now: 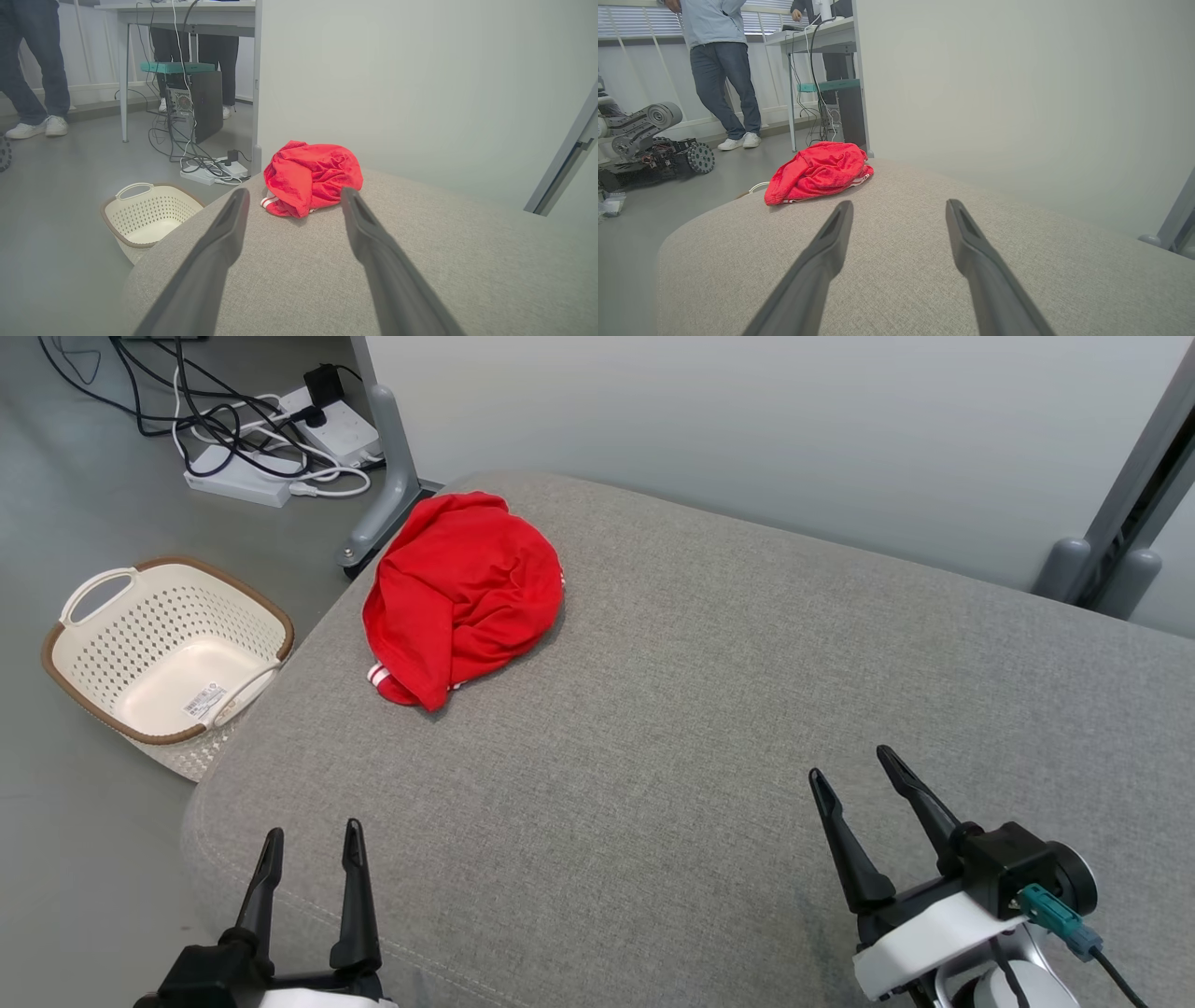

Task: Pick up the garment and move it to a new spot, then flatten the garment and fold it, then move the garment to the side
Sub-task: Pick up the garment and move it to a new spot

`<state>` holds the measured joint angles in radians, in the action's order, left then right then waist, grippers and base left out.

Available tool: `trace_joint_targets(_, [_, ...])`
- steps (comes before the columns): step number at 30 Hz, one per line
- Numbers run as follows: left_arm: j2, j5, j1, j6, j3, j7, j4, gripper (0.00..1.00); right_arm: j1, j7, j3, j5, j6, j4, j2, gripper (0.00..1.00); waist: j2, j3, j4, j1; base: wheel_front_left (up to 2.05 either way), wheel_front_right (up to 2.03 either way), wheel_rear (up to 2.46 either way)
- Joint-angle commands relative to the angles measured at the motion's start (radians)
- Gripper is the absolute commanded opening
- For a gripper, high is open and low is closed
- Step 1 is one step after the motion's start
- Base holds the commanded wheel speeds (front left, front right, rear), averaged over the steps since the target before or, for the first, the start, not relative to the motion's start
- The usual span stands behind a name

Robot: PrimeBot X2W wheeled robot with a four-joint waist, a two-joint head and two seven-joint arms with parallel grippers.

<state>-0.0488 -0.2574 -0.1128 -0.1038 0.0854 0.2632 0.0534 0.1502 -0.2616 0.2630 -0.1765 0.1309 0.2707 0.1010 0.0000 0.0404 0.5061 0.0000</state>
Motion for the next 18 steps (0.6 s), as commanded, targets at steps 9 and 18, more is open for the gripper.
trace_joint_targets(9, [-0.004, 0.009, 0.002, 0.006, -0.009, 0.001, 0.001, 1.0, -0.009, -0.006, -0.01, -0.005, 0.0, 0.002, 0.0, 1.0, 0.0, -0.013, -0.005, 0.0, 0.0, 0.0, 0.0])
trace_joint_targets(18, [-0.004, -0.019, 0.031, 0.005, -0.024, 0.001, 0.013, 1.0, -0.019, -0.006, -0.019, 0.01, 0.0, -0.03, 0.037, 1.0, 0.0, 0.023, -0.005, 0.0, 0.0, 0.0, 0.0])
